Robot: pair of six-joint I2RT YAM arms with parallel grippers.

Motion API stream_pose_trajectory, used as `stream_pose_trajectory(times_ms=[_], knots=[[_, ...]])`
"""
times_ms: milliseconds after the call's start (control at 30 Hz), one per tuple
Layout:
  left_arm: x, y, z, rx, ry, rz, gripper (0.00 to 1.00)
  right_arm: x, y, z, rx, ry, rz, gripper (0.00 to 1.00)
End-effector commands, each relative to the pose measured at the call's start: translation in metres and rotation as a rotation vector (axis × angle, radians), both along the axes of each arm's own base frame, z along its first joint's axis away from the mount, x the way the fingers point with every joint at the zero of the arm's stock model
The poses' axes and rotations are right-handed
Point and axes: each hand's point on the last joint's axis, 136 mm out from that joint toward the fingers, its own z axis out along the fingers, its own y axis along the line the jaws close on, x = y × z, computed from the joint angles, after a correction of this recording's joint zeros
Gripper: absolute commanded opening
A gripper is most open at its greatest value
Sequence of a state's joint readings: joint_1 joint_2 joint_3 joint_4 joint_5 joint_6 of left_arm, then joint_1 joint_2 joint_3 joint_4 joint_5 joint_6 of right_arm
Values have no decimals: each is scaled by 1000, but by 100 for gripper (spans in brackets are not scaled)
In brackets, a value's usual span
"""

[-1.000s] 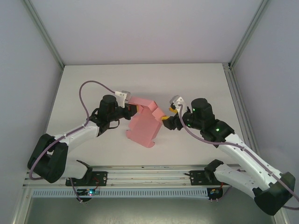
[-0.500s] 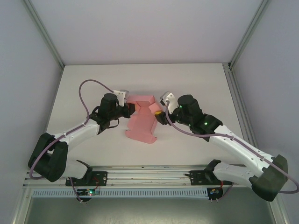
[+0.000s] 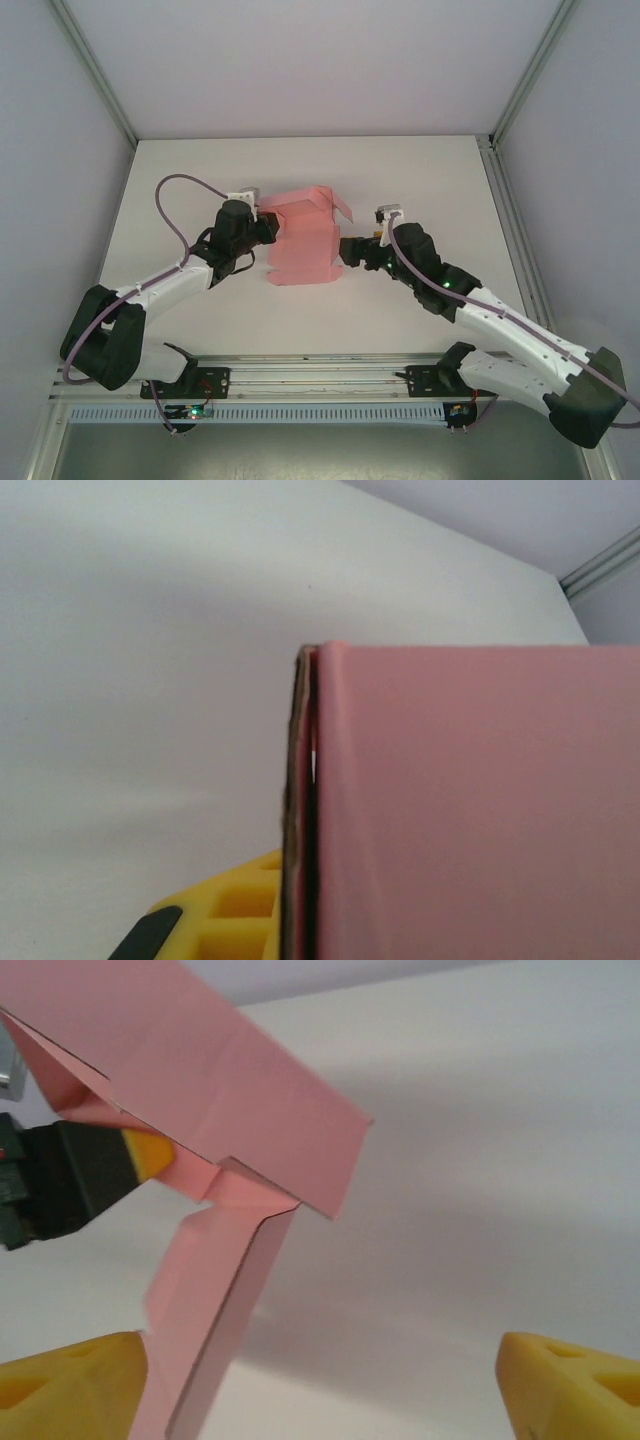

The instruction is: Assemble paper box

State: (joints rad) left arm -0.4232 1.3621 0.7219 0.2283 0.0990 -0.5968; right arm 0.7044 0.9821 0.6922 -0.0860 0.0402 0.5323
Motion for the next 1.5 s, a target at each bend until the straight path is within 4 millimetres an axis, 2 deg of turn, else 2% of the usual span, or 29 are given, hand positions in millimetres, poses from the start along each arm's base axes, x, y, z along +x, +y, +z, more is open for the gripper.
stream_pose_trajectory(times_ms=[0,133,200,233,367,433,567,667,800,900,1033,1233,1467], knots=[[7,2,30,-76,-98,36,0,2,30,22,172,18,72,83],[5,2,39,-114,-129,40,0,8,36,19,198,34,75,60],[3,3,46,-137,-150,46,0,7,38,20,253,35,95,45],[3,3,50,-149,-165,46,0,8,36,22,286,29,89,34],[3,4,57,-166,-193,49,0,0,36,39,464,-18,167,8],[4,3,60,-185,-206,52,0,-6,35,51,559,-28,208,0],[10,-1,69,-275,-252,58,0,-22,36,80,730,-58,315,0],[19,-9,75,-329,-271,42,0,-32,42,88,759,-39,376,0],[28,-20,82,-350,-274,4,0,-38,45,92,758,-26,401,0],[32,-20,82,-346,-273,12,0,-40,44,91,744,-35,396,0],[40,-12,77,-327,-256,78,0,-50,54,84,681,-43,444,0],[57,2,63,-250,-151,206,0,-68,70,92,669,-59,535,0],[64,8,57,-286,-99,282,0,-67,76,88,652,-46,547,0]])
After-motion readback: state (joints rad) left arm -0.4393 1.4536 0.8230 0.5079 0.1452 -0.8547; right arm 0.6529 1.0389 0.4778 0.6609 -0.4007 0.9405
